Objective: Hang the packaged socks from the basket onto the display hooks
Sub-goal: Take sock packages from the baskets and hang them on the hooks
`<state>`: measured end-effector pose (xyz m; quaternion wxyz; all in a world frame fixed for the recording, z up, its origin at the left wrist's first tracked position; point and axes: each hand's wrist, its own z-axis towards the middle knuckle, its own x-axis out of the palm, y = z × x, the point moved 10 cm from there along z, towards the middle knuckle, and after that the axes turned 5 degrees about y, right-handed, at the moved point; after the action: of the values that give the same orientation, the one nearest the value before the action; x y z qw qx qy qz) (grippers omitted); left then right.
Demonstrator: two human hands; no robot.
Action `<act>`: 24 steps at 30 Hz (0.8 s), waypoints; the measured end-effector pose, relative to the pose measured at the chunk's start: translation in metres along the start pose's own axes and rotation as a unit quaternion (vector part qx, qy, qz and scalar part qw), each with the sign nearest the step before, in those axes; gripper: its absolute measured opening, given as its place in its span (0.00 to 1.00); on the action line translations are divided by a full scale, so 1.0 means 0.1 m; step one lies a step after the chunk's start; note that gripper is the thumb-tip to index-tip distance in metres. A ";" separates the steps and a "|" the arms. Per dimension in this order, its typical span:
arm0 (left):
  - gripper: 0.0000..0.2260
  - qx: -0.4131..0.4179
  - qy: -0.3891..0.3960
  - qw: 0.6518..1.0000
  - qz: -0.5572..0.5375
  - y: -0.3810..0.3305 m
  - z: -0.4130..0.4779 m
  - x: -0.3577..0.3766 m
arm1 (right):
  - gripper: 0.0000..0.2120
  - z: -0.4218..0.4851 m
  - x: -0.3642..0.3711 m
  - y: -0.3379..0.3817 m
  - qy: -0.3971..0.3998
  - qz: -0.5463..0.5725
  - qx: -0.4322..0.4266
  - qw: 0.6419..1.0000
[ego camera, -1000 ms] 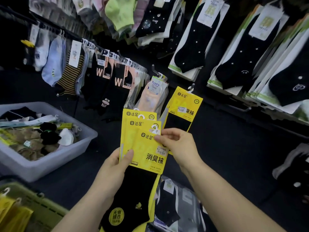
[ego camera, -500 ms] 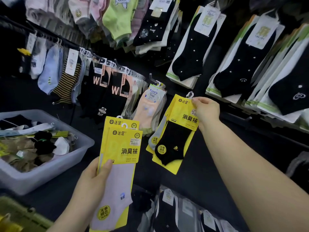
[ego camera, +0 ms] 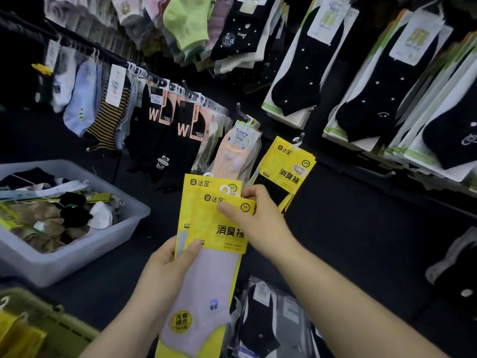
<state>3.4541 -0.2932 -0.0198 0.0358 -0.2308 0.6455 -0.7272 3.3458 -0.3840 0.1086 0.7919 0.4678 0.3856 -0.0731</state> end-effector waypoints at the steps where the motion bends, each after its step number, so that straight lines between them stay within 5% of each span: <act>1: 0.07 -0.001 0.003 1.000 -0.006 0.00 0.00 0.02 | 0.20 -0.05 0.04 -0.01 0.004 -0.001 0.002 1.000; 8: 0.13 -0.005 -0.028 1.000 -0.003 0.03 0.00 -0.03 | 0.12 -0.09 -0.46 -0.25 -0.049 0.143 0.037 0.988; 11: 0.12 0.013 -0.066 0.997 0.024 -0.01 0.00 -0.17 | 0.10 0.00 -0.97 -0.30 -0.145 0.205 0.026 0.968; 17: 0.12 0.018 -0.091 0.994 0.058 -0.06 0.00 -0.25 | 0.08 0.27 -1.55 -0.27 -0.236 0.166 0.039 0.957; 24: 0.12 0.012 -0.079 0.995 0.061 -0.03 0.00 -0.22 | 0.09 0.62 -1.52 -0.13 -0.238 0.140 0.040 0.960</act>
<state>3.4740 -0.2850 -0.0231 0.1339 -0.2468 0.6448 -0.7109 3.2684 -0.4782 0.2189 0.8439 0.5175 0.1130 -0.0858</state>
